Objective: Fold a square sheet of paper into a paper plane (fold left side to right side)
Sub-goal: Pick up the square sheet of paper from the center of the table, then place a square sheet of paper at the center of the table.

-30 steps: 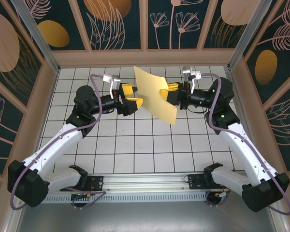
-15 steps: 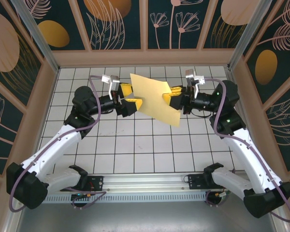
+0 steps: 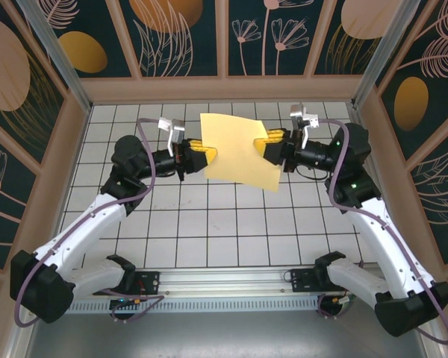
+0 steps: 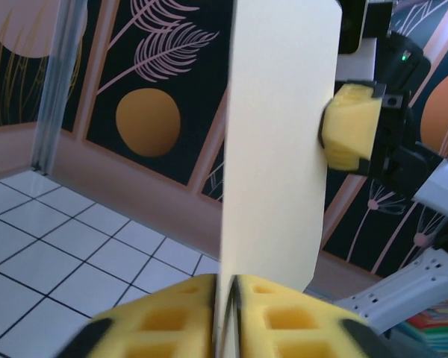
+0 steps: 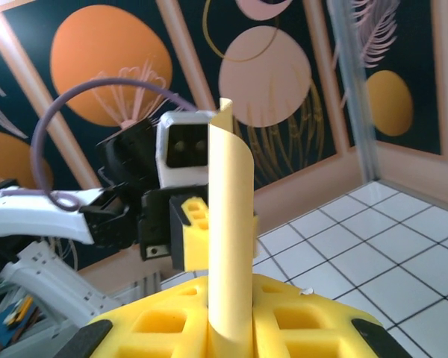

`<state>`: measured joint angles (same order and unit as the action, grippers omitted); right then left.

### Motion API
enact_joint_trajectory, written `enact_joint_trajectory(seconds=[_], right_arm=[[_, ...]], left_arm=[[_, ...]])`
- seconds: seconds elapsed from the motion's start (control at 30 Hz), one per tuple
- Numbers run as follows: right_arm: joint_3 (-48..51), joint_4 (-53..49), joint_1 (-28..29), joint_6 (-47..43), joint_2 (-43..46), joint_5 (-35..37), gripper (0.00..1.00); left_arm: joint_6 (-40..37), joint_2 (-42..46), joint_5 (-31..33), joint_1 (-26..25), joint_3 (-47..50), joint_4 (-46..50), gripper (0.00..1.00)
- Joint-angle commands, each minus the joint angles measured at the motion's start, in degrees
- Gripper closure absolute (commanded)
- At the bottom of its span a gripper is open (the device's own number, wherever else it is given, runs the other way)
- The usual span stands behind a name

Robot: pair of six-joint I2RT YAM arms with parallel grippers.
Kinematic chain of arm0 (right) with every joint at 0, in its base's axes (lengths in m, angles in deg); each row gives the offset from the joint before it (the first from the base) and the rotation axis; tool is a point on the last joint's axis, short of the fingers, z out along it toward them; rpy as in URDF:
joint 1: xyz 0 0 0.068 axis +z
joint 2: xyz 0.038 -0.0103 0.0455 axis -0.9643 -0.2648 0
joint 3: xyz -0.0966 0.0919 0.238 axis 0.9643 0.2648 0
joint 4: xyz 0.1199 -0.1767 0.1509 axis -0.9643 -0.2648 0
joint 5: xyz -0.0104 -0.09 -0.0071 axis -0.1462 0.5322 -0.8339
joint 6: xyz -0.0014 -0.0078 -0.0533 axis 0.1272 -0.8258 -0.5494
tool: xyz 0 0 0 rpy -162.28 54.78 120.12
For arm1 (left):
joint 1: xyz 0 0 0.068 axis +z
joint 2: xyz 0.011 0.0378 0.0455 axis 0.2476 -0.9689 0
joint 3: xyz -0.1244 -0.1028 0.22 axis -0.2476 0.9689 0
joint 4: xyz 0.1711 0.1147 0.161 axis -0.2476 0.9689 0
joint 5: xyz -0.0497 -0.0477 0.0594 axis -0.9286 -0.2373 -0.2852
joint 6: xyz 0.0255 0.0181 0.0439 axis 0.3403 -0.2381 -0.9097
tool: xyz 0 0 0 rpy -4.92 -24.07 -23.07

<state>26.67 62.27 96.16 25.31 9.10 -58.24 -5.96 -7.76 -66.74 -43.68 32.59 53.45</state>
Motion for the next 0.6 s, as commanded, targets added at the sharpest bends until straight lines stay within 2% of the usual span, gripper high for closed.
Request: enact_joint_trajectory(seconds=[0.0,0.2,0.3,0.4,0.47,0.57], right_arm=[[1.0,-0.8,-2.0,-0.3,0.2,4.0,0.79],[2.5,-6.9,-4.8,-1.1,-2.8,9.5,0.71],[2.5,-12.3,-5.9,-2.4,-5.2,15.0,0.57],[2.8,-17.3,-6.8,-3.6,-7.5,23.6,0.46],[3.7,-19.0,-7.2,-4.2,-9.4,27.2,0.43],[6.1,-18.3,-7.0,-3.7,-12.2,25.9,0.43]], left_arm=[[0.4,0.9,2.5,0.2,2.2,-1.6,0.98],[5.6,-1.0,7.0,0.2,7.3,-3.5,1.0],[8.3,-2.8,9.8,0.2,10.3,-4.3,1.0],[8.4,-5.3,12.8,0.2,12.5,-1.6,1.0],[8.4,-7.7,14.4,0.2,14.2,-1.0,1.0],[7.9,-12.8,15.0,0.2,14.9,0.8,1.0]])
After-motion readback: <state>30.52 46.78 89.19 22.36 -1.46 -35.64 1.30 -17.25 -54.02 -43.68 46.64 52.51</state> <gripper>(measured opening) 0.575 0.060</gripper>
